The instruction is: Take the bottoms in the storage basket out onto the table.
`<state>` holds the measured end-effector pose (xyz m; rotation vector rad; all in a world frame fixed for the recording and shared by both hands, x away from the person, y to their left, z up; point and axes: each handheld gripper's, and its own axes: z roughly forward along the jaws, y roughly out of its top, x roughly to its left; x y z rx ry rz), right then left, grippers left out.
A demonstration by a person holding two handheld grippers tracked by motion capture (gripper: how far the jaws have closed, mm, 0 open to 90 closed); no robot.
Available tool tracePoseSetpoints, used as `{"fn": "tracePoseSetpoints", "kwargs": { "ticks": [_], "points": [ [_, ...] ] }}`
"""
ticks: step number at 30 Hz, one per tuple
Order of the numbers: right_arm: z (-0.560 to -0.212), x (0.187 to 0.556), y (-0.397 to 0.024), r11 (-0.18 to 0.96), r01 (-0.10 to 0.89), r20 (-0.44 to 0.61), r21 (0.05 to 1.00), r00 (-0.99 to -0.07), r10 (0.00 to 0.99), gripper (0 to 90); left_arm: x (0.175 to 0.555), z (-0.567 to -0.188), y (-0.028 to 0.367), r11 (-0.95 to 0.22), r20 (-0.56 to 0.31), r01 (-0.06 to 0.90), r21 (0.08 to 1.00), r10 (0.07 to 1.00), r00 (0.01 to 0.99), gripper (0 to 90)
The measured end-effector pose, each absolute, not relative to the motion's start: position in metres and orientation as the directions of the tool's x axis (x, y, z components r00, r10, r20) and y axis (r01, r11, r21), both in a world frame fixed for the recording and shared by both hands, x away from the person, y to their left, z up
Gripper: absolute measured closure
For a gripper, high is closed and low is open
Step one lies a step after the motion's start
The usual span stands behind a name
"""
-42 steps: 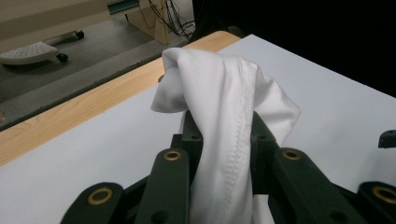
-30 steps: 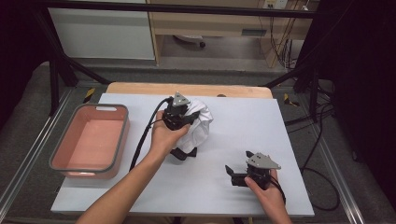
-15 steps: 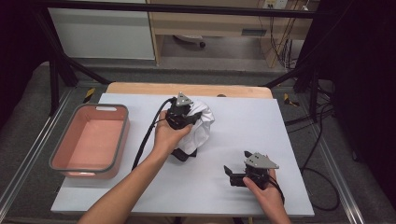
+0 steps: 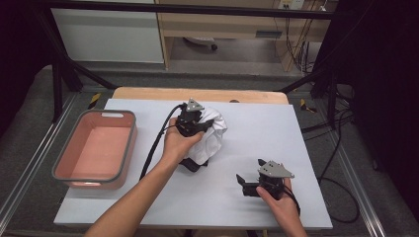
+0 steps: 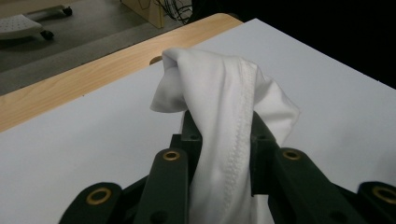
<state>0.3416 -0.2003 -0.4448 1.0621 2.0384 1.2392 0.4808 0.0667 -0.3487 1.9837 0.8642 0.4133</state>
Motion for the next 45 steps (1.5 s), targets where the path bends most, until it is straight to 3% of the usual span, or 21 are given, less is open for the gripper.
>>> {"fn": "tracePoseSetpoints", "kwargs": {
  "ticks": [45],
  "points": [
    [-0.445,0.342,-0.198,0.285,0.339,-0.049,0.896,-0.563,0.825,4.7,0.476,-0.385,0.036,-0.417,-0.044,0.428,0.802,0.673,0.738,71.8]
  ]
}}
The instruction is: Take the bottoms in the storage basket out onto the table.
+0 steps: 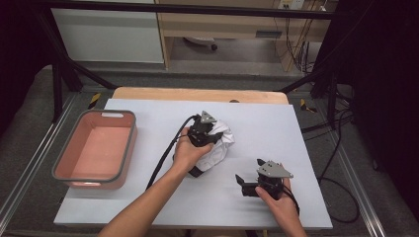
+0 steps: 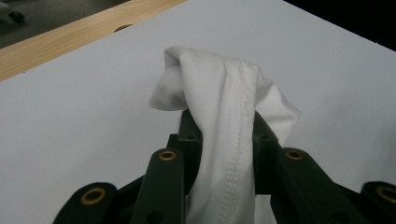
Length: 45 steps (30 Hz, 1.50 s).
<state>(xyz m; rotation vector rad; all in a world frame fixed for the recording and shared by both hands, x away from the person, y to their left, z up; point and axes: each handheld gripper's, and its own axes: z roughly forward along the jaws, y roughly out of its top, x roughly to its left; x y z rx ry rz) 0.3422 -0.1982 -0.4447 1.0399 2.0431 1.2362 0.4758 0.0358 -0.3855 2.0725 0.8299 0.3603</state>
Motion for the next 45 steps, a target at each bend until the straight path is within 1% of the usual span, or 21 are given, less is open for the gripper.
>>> {"fn": "tracePoseSetpoints", "kwargs": {
  "ticks": [13,25,30,45],
  "points": [
    [-0.445,0.341,-0.198,0.285,0.34,-0.047,0.896,-0.566,0.823,4.6,0.476,-0.393,0.038,-0.433,-0.028,0.429,0.793,0.677,0.736,71.7],
    [-0.445,0.341,-0.197,0.283,0.342,-0.044,0.896,-0.567,0.823,4.6,0.48,-0.403,0.045,-0.419,-0.047,0.459,0.784,0.697,0.716,71.4],
    [-0.445,0.342,-0.197,0.288,0.341,-0.049,0.895,-0.567,0.822,4.7,0.48,-0.405,0.046,-0.435,-0.03,0.455,0.777,0.697,0.717,71.0],
    [-0.446,0.342,-0.196,0.292,0.344,-0.048,0.892,-0.57,0.82,4.7,0.485,-0.415,0.056,-0.416,-0.029,0.471,0.778,0.725,0.688,69.7]
  ]
}}
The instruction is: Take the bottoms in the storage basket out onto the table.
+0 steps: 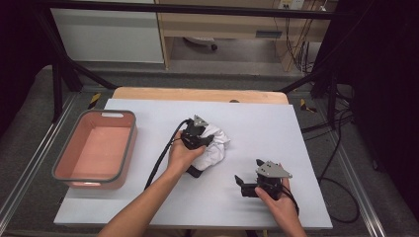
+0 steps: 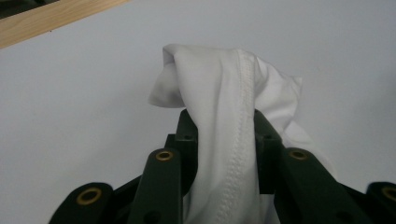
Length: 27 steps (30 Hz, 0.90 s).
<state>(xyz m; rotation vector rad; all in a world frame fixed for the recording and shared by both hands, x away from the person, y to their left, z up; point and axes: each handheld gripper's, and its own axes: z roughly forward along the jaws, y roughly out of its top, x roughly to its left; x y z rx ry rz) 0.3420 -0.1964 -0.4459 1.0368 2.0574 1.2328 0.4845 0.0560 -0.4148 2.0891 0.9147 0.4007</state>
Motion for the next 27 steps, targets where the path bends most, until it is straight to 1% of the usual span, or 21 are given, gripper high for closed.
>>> {"fn": "tracePoseSetpoints", "kwargs": {
  "ticks": [13,19,27],
  "points": [
    [-0.4466,0.3424,-0.1963,0.294,0.349,-0.048,0.89,-0.57,0.821,4.7,0.4867,-0.4169,0.0563,-0.413,-0.029,0.475,0.777,0.731,0.682,66.1],
    [-0.4465,0.3424,-0.1962,0.294,0.347,-0.048,0.891,-0.57,0.82,4.7,0.4881,-0.4175,0.058,-0.414,-0.028,0.485,0.77,0.738,0.674,57.9],
    [-0.4466,0.3423,-0.1964,0.294,0.349,-0.048,0.89,-0.569,0.821,4.7,0.4883,-0.418,0.0585,-0.408,-0.032,0.488,0.771,0.741,0.67,50.4]
  ]
}}
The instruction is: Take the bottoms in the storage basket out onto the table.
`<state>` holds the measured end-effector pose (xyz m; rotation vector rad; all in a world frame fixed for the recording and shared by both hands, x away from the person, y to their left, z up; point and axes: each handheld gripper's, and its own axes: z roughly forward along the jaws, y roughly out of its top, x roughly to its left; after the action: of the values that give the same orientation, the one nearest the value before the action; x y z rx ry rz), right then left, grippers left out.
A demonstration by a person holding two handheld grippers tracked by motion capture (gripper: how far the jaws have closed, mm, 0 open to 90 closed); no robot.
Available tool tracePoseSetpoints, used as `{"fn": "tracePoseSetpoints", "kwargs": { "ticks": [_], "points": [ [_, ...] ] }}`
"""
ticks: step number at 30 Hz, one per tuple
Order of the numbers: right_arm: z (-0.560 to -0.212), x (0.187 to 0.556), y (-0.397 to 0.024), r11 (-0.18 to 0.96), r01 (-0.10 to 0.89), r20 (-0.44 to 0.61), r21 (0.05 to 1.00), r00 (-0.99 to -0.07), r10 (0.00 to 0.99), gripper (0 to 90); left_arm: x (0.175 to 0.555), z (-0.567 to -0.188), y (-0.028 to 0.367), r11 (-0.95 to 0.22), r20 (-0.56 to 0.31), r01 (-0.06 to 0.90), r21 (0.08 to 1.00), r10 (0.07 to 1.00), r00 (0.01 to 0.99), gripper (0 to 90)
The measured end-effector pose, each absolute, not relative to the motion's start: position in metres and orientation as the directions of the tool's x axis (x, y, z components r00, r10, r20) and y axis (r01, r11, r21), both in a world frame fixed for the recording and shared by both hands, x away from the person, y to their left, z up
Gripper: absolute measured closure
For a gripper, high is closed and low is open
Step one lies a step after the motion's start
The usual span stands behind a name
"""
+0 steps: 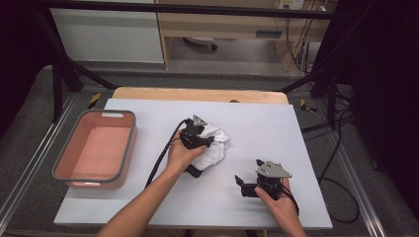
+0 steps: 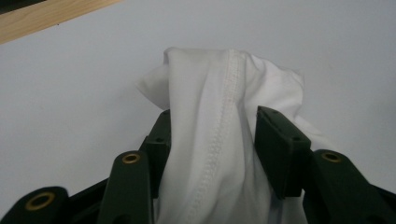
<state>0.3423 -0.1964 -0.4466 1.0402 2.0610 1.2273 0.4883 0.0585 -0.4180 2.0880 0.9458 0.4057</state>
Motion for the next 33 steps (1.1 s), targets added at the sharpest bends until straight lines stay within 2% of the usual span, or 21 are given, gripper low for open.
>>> {"fn": "tracePoseSetpoints", "kwargs": {
  "ticks": [11,13,18,33],
  "points": [
    [-0.4473,0.3427,-0.196,0.299,0.353,-0.05,0.887,-0.57,0.82,4.7,0.4888,-0.4167,0.0594,-0.384,-0.059,0.5,0.776,0.745,0.665,37.2],
    [-0.4473,0.3427,-0.1959,0.3,0.352,-0.051,0.887,-0.57,0.82,4.7,0.4891,-0.416,0.0594,-0.375,-0.057,0.504,0.778,0.757,0.651,26.7],
    [-0.4472,0.3425,-0.196,0.299,0.35,-0.051,0.888,-0.571,0.819,4.7,0.4891,-0.4163,0.0592,-0.366,-0.077,0.518,0.773,0.757,0.649,18.0],
    [-0.4472,0.3425,-0.1961,0.298,0.352,-0.05,0.887,-0.571,0.82,4.7,0.4839,-0.4099,0.0572,-0.362,-0.086,0.49,0.793,0.73,0.679,6.6]
  ]
}}
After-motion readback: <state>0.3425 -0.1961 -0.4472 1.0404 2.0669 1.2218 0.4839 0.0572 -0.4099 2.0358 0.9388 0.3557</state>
